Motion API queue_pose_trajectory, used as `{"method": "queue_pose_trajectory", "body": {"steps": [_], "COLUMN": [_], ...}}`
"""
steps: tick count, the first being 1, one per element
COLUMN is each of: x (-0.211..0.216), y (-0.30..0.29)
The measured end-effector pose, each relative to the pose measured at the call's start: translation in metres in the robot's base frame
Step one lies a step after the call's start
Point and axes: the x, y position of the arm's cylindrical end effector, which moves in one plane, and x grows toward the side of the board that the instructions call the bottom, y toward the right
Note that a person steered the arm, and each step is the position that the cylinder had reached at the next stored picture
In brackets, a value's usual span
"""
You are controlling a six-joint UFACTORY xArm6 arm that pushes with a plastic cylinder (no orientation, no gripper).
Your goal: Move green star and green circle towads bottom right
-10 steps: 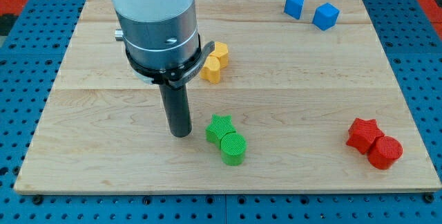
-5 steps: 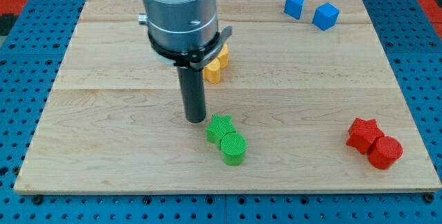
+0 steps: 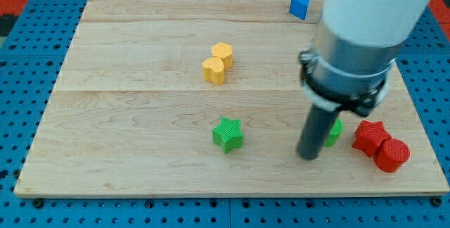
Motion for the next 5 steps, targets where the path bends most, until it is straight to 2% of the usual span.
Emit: {"method": "queue_pose_trajectory", "body": {"steps": [1,2,3,5], "x": [0.033,0.007,-0.036,-0.042], "y": [-0.099,-0.203,-0.164,0.010]}}
